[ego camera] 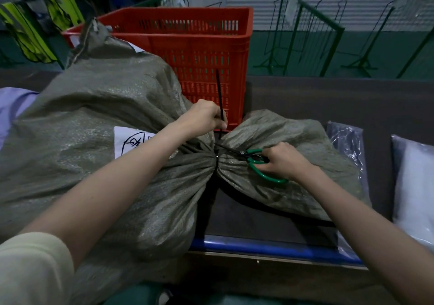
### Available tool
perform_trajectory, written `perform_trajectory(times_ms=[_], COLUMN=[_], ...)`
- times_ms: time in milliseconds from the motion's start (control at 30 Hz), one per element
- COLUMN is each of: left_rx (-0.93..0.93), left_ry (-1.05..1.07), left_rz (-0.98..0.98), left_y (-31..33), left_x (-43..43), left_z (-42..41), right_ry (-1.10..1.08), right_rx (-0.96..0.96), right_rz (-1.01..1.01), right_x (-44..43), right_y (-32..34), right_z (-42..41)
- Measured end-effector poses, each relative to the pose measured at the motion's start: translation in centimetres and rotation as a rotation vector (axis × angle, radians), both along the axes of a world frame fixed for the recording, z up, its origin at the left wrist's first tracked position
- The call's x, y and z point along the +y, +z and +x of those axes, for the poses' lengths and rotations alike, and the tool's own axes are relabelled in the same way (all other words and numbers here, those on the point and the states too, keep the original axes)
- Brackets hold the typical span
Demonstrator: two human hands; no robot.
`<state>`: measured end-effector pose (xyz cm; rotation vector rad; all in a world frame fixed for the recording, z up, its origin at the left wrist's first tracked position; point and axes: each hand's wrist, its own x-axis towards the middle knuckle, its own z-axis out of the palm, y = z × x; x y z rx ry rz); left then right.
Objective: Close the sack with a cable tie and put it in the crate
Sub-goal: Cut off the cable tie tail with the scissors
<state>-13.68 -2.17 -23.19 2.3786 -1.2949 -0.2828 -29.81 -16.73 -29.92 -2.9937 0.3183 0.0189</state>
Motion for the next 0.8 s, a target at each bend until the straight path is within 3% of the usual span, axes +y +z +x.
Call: perform_trajectory(times_ms=[133, 200, 267, 367, 433, 500, 600, 800], left_rx=[0.002, 0.158, 0.398, 0.557, 0.569, 0.466, 0.232, 0.322], left_ry=[0.035, -0.062, -0.248, -0.516, -0.630, -0.702, -0.760, -0.555], left_rz=[-0.142, -0.113, 0.151, 0.685, 0.872, 0.949, 0.922, 0.539], left_y=[0.9, 1.2, 0.7, -2.5, -5.4, -7.8, -10.1, -12.2], left_x=[-0.3, -0.4, -0.8, -2.3, -3.9, -5.3, -7.3, -10.4], left_z=[-0.6, -1.2, -2.3, -5.6, -8.5, -11.4, -14.5, -13.9], right_ry=[-0.107, -0.253, -0.410, -0.640, -0.751, -0.830, -0.962, -1.153], right_rx=[-0.065, -0.145, -0.230, -0.349, -0.380, -0.391, -0.441, -0.508], right_rz=[0.094, 0.198, 0.275, 0.411, 0.473, 0.540, 0.662, 0.749], right_x=[-0.8, -1.4, -1.8, -2.5, -3.1, -3.6, -4.3, -5.0], right_y=[-0.5, -1.1, -1.4, -1.8, -2.1, -2.4, -2.3, -3.2], right_z=[-1.2, -2.2, -3.4, -5.0, -6.0, -6.8, -8.6, -12.4])
